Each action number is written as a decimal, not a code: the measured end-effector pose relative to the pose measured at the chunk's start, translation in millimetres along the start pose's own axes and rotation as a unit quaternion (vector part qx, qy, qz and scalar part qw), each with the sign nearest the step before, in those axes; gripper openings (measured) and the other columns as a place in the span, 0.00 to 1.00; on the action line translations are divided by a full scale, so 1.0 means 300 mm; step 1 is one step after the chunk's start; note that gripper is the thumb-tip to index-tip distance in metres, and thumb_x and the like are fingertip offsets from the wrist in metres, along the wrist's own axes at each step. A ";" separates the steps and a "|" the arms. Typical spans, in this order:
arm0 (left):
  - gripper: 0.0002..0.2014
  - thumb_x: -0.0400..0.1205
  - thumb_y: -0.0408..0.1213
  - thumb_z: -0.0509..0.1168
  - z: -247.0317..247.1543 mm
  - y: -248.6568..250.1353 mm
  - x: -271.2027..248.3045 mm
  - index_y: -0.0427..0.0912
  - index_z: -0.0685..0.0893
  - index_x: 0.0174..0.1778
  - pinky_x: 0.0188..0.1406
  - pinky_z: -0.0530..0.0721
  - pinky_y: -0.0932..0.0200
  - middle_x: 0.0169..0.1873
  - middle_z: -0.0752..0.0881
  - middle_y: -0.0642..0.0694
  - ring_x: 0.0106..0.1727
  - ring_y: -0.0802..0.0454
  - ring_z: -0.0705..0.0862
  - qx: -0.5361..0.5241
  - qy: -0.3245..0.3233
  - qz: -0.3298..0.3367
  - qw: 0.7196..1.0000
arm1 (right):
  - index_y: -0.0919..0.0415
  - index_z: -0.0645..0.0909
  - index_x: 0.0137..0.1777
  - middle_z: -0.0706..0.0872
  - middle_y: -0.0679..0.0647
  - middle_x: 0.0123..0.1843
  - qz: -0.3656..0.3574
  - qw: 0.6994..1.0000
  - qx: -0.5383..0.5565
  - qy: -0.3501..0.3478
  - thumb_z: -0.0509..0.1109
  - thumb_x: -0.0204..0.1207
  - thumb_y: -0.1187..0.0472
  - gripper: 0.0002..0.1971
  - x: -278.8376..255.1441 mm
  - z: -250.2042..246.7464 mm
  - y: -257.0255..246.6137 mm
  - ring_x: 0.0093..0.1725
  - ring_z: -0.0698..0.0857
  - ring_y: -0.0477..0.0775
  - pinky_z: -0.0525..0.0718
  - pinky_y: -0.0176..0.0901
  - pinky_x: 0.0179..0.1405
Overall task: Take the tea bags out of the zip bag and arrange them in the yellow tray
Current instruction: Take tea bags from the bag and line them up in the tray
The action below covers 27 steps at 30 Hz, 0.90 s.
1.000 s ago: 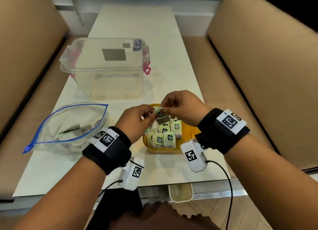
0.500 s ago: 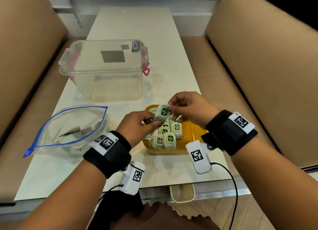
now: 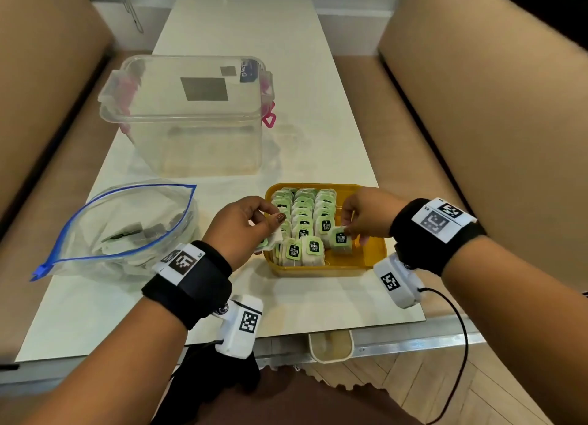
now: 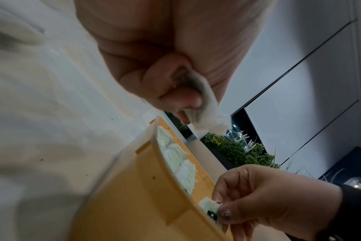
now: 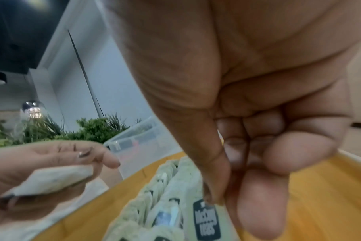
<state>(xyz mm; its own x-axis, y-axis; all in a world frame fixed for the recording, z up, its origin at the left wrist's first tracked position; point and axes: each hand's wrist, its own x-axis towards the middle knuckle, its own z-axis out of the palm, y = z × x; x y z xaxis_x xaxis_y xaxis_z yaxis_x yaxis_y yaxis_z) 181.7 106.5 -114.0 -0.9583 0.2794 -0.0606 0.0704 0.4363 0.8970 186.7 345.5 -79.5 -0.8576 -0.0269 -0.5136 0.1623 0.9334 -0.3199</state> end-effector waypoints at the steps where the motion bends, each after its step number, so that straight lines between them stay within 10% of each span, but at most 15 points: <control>1: 0.05 0.79 0.42 0.70 0.000 -0.002 -0.002 0.45 0.86 0.46 0.32 0.83 0.50 0.30 0.82 0.46 0.29 0.50 0.80 -0.001 0.000 0.000 1.000 | 0.59 0.83 0.42 0.91 0.52 0.35 0.003 1.000 -0.010 -0.002 0.70 0.76 0.65 0.03 0.008 0.005 -0.004 0.24 0.86 0.42 0.85 0.36 0.34; 10: 0.05 0.79 0.43 0.70 0.006 -0.016 -0.010 0.46 0.86 0.45 0.37 0.84 0.46 0.29 0.83 0.47 0.29 0.51 0.80 0.004 -0.003 -0.004 1.000 | 0.61 0.84 0.45 0.91 0.55 0.41 0.017 0.997 -0.079 -0.008 0.72 0.74 0.68 0.03 0.055 0.006 -0.067 0.37 0.91 0.53 0.90 0.47 0.47; 15: 0.05 0.79 0.44 0.70 -0.002 -0.018 -0.014 0.46 0.86 0.45 0.38 0.84 0.44 0.32 0.85 0.41 0.29 0.51 0.80 0.008 0.001 0.001 1.000 | 0.61 0.84 0.43 0.83 0.53 0.30 0.038 0.989 -0.139 -0.029 0.74 0.72 0.68 0.03 0.073 0.020 -0.083 0.27 0.77 0.51 0.81 0.41 0.38; 22: 0.05 0.79 0.44 0.70 -0.008 -0.023 -0.013 0.47 0.86 0.45 0.39 0.86 0.42 0.31 0.83 0.45 0.31 0.50 0.81 0.001 0.006 0.001 1.000 | 0.66 0.81 0.46 0.91 0.67 0.47 0.062 0.997 -0.005 -0.043 0.68 0.79 0.67 0.02 0.073 0.029 -0.086 0.45 0.91 0.63 0.89 0.56 0.53; 27: 0.05 0.81 0.44 0.68 -0.007 -0.023 -0.015 0.47 0.86 0.45 0.35 0.85 0.45 0.32 0.83 0.45 0.30 0.51 0.80 -0.006 -0.005 0.008 1.000 | 0.67 0.84 0.47 0.92 0.63 0.46 0.051 0.998 -0.047 -0.013 0.71 0.77 0.60 0.08 0.042 0.009 -0.091 0.44 0.91 0.59 0.88 0.50 0.51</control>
<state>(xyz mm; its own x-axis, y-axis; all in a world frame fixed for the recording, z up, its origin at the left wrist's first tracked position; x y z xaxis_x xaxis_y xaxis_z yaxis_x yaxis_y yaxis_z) 184.8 100.3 -119.1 -0.9543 0.2947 -0.0507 0.0822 0.4216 0.9030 172.8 318.8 -79.3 -0.8256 0.0610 -0.5610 0.2005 0.9610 -0.1905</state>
